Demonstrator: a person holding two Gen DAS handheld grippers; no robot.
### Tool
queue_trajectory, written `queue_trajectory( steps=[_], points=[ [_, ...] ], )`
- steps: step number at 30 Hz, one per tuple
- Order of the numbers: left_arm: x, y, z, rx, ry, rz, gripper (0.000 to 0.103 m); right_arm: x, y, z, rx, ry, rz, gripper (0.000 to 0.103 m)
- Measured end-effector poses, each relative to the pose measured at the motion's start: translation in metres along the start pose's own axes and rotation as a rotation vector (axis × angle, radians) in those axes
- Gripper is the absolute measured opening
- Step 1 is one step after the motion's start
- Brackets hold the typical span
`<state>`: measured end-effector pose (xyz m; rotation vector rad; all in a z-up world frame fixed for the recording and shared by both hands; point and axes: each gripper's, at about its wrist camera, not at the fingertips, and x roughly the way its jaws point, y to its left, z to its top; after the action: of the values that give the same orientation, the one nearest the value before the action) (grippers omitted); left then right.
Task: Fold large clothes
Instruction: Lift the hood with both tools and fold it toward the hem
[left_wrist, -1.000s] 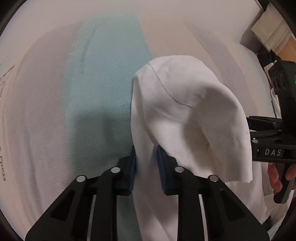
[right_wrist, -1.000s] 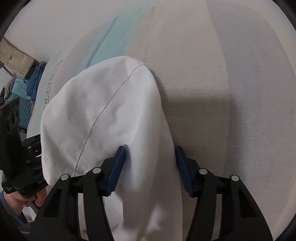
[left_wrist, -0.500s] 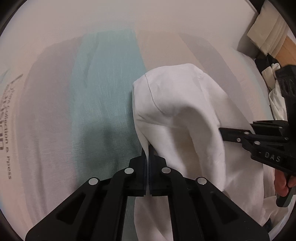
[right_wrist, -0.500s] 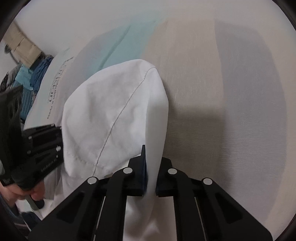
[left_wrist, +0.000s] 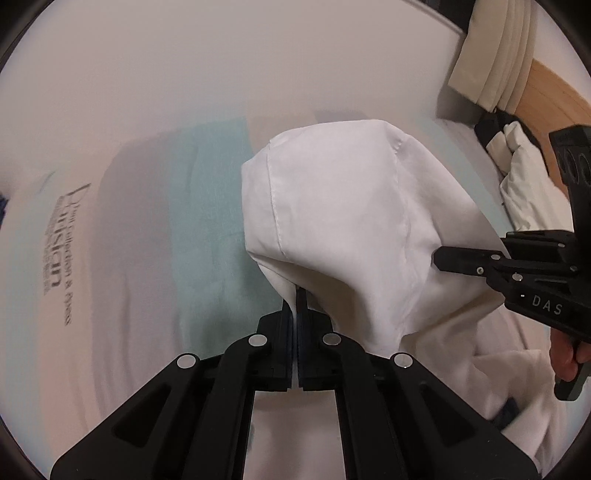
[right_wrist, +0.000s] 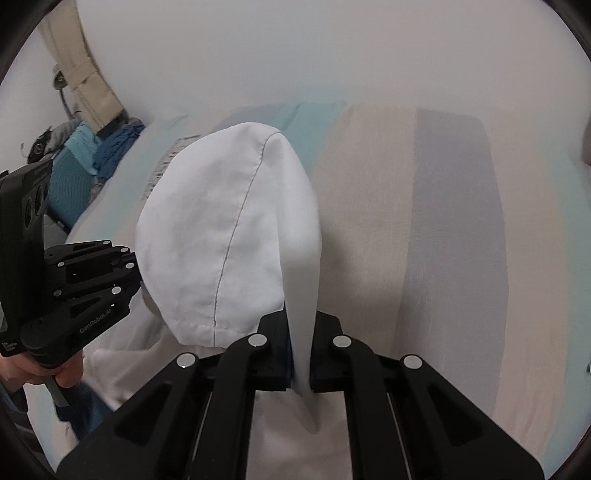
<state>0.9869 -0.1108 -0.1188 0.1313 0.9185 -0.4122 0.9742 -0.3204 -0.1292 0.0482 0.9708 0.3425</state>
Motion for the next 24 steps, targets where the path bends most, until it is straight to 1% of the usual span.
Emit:
queue_trajectory(
  steps=[7,9,11,16,19,21,22,24],
  points=[
    [-0.06,-0.022,-0.032,-0.006,-0.059,0.036,0.0,-0.054,0.033,-0.035,-0.038,-0.055,0.004,0.004],
    [-0.077,-0.029,-0.047,-0.007,-0.072,0.038,0.0,-0.069,0.04,-0.047,-0.048,-0.066,0.005,0.004],
    [-0.095,-0.035,-0.064,-0.011,-0.075,0.035,0.0,-0.083,0.048,-0.061,-0.059,-0.078,0.008,0.004],
    [-0.126,-0.048,-0.114,-0.017,-0.081,0.072,0.0,-0.117,0.087,-0.109,-0.1,-0.093,0.007,0.004],
    [-0.146,-0.059,-0.15,-0.034,-0.083,0.096,0.0,-0.13,0.108,-0.141,-0.121,-0.082,0.007,0.004],
    [-0.153,-0.066,-0.167,-0.041,-0.081,0.107,0.0,-0.134,0.119,-0.162,-0.137,-0.066,0.003,0.004],
    [-0.156,-0.07,-0.179,-0.049,-0.07,0.103,0.0,-0.136,0.121,-0.171,-0.144,-0.059,0.002,0.004],
    [-0.158,-0.073,-0.195,-0.059,-0.059,0.118,0.0,-0.136,0.121,-0.187,-0.142,-0.037,0.009,0.004]
  ],
)
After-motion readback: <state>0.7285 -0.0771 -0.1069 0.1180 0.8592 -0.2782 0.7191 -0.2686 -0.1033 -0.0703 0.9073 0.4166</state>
